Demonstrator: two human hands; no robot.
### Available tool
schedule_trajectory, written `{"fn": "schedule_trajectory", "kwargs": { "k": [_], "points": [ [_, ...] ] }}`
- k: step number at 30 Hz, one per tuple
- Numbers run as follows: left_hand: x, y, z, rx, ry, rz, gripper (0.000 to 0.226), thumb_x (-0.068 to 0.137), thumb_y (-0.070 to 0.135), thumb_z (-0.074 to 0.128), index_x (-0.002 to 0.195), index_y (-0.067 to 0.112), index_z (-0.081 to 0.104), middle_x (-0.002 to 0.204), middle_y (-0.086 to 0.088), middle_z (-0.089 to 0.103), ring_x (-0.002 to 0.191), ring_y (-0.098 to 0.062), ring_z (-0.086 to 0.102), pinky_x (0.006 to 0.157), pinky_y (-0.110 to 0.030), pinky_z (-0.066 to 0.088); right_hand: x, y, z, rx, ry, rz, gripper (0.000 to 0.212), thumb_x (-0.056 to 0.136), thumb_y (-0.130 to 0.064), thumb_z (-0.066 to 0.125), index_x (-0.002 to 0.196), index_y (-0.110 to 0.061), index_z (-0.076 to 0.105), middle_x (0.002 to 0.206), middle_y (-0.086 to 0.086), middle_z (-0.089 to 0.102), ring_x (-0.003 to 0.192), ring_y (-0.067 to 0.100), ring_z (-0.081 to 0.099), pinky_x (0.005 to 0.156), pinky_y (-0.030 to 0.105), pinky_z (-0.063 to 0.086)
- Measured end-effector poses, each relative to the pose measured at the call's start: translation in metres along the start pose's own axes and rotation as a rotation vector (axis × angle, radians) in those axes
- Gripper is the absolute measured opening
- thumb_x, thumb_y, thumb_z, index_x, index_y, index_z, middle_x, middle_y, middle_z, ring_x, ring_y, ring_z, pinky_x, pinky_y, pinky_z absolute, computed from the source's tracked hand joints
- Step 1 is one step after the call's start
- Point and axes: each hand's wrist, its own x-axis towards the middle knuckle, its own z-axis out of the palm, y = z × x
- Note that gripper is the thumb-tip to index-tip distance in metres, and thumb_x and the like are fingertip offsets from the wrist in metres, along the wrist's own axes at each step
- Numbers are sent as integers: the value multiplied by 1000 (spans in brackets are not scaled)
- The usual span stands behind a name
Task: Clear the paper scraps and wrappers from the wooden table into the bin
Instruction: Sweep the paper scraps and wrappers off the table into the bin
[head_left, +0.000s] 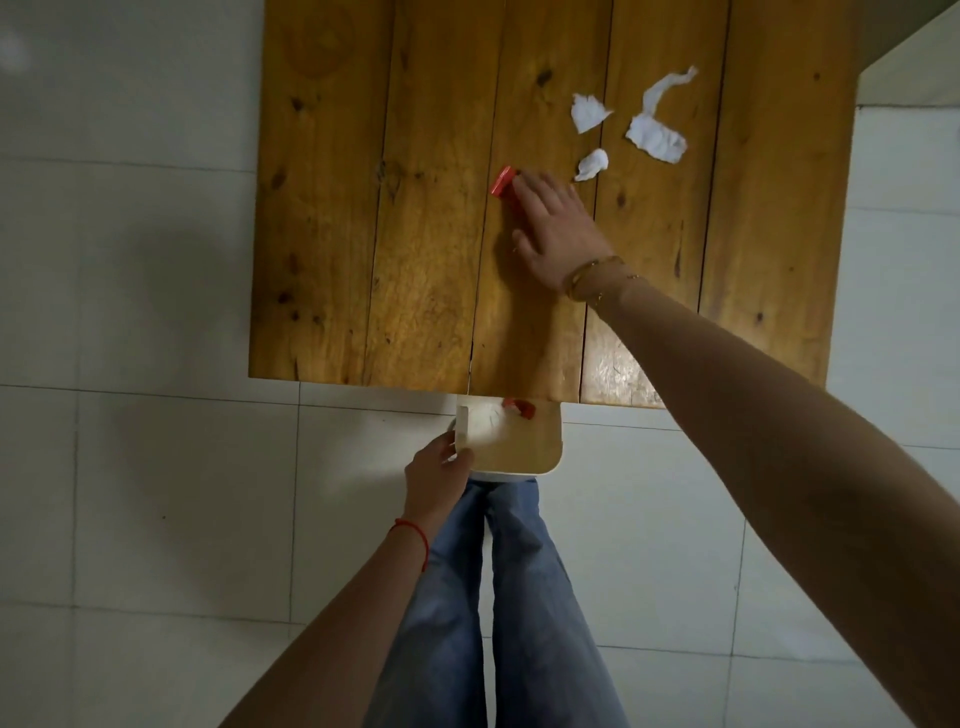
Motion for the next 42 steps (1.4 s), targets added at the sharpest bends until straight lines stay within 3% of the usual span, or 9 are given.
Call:
{"fn": "schedule_trajectory", "kwargs": {
  "k": [3, 8, 15, 20, 23, 26, 30, 34, 42],
  "points": [
    [-1, 3, 0, 6, -14, -2, 29, 89, 24, 49, 113, 22, 65, 93, 6, 68, 88, -13, 60, 82, -27, 44, -19, -6, 12, -32, -30, -36, 61, 96, -32, 39, 149, -11, 19, 157, 10, 21, 145, 29, 15, 118, 41, 10],
    [-4, 6, 1, -75, 2, -45, 25, 87, 26, 53, 106, 22, 68, 86, 7, 69, 89, -20, 66, 87, -38, 53, -103, -20, 42, -27, 5, -121, 51, 90, -29, 40, 137, -8, 43, 130, 12, 52, 119, 29, 46, 102, 47, 40],
    [-7, 11, 8, -106, -7, -75, 27, 86, 24, 54, 109, 21, 68, 86, 5, 69, 89, -18, 67, 82, -29, 51, -184, -23, 72, 75, -69, -336, 42, 88, -25, 46, 126, -8, 56, 124, 10, 56, 112, 26, 51, 96, 38, 39],
    [-7, 15, 11, -109, -17, -69, 24, 86, 21, 54, 106, 21, 68, 91, 1, 71, 92, -20, 66, 87, -36, 54, -148, 0, 49, 145, 121, -173, 50, 91, -23, 46, 140, -12, 41, 140, 10, 45, 126, 24, 43, 105, 46, 37],
    [-7, 17, 12, -79, -3, -46, 25, 89, 23, 53, 109, 20, 67, 89, 5, 68, 93, -19, 65, 88, -35, 52, -102, 22, 23, 89, 166, 8, 57, 95, -33, 38, 148, -16, 24, 154, 9, 28, 142, 28, 23, 116, 48, 21],
    [-6, 18, 12, -34, 1, -8, 22, 91, 28, 52, 104, 23, 68, 86, 9, 67, 84, -13, 61, 78, -25, 43, -57, 44, 1, 24, 161, 89, 63, 96, -38, 33, 151, -17, 11, 159, 8, 11, 147, 25, 6, 119, 47, 8],
    [-3, 20, 14, 94, -13, 32, 25, 92, 23, 49, 109, 16, 66, 97, 0, 69, 81, -10, 54, 72, -19, 35, -14, 62, -16, -53, 144, 114, 65, 96, -41, 29, 151, -17, 4, 160, 8, 1, 147, 26, -1, 119, 46, 3],
    [0, 21, 15, 162, -11, 75, 23, 93, 20, 49, 106, 12, 66, 97, -4, 70, 78, -8, 53, 61, -3, 29, 16, 69, -27, -15, 127, 106, 66, 96, -39, 31, 151, -15, 3, 160, 8, 1, 147, 25, -1, 120, 44, 3],
    [2, 29, 17, 152, -27, 35, 20, 91, 21, 49, 100, 15, 66, 86, 2, 66, 71, -6, 53, 60, -9, 31, 24, 65, -21, -17, 7, 9, 65, 98, -38, 33, 151, -9, 8, 160, 11, 5, 147, 24, 2, 120, 38, 4]
  ]
}}
